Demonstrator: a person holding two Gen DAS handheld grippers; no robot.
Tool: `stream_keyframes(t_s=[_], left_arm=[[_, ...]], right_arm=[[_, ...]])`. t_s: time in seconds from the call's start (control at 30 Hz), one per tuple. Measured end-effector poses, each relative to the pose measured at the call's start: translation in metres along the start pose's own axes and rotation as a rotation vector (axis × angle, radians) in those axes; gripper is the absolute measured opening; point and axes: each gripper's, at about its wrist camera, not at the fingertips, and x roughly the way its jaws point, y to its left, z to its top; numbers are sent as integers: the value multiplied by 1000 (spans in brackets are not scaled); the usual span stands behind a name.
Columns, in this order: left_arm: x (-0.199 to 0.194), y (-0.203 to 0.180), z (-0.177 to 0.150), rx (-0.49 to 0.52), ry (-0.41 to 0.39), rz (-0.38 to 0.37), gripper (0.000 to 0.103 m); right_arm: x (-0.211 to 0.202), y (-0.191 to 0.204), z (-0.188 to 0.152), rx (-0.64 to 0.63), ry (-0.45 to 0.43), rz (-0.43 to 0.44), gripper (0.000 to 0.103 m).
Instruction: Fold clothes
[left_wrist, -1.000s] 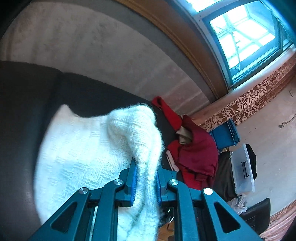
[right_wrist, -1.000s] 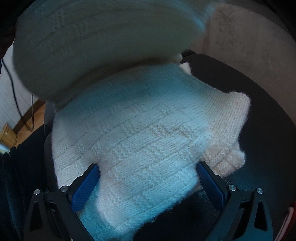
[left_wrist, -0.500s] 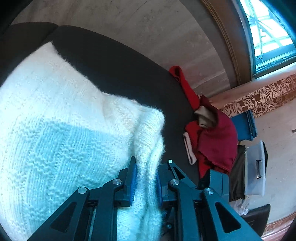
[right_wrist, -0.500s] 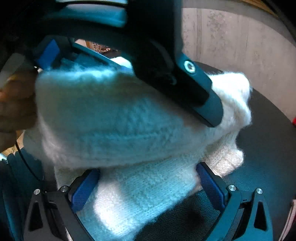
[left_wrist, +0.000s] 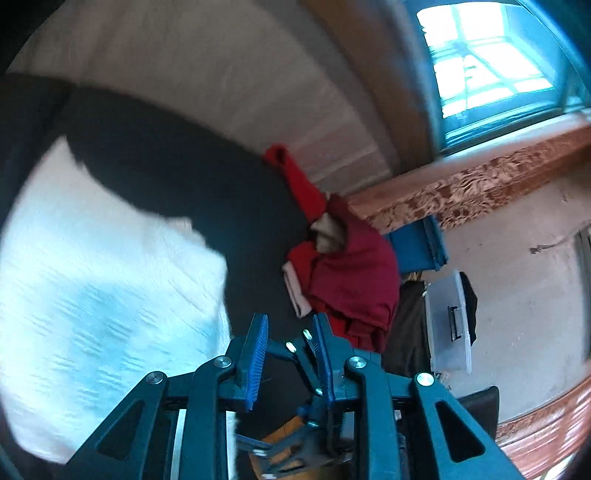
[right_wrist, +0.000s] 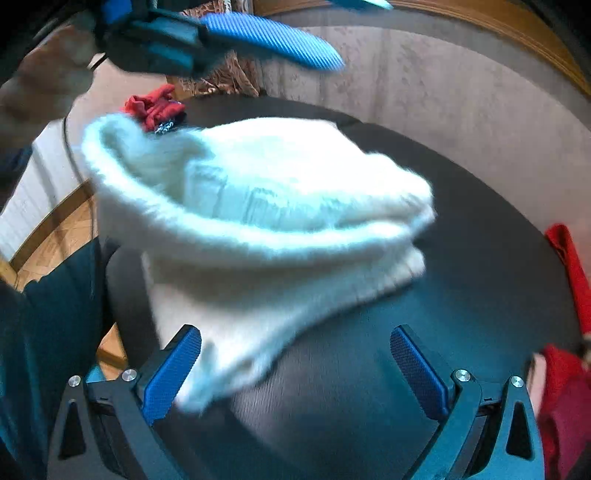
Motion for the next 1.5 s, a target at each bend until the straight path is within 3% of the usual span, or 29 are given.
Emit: stream_keyframes(t_s=[0.07,0.27,0.37,0.5,0.6,0.67,0.77,0.8,0.87,0.97,1.1,1.23,1.37,1.5], left_arm=[[-29,11,6,18,-80,41,24],[-82,71,4,26,-253,255,24],[-91,96,-8,32,-292,295,24],[-79,115,-27,55,-294,280,24],[-59,119,-36,92,-271,233,24],[-46,117,-42,143,-249,242,24],[-28,117,-52,190,-238,243,25],[-24,118,-53,197,-236,241,25],[-21,117,-54,211,-241,248,25],[-26,118,-57,228,-236,254,25],[-29,120,-57,224,-237,235,25],[-32,123,-59,211,-250,218,25],[-32,123,-59,200,-253,208,25],[-32,122,-61,213,-259,210,25]], right_arm=[[-19,-8,1,29,-14,27,103],[-45,93,58,-2,-129,216,103],[-14,114,106,-29,-91,366,103],[13,131,118,-34,28,465,103],[30,126,112,43,56,493,103],[42,120,99,115,79,507,103],[65,110,61,259,99,505,103],[69,106,50,310,73,508,103],[66,96,32,441,-66,557,103],[64,91,17,589,-175,604,103],[48,85,22,685,-204,606,103],[24,76,37,718,-317,537,103],[23,49,48,812,-361,469,103],[45,17,42,984,-320,411,103]])
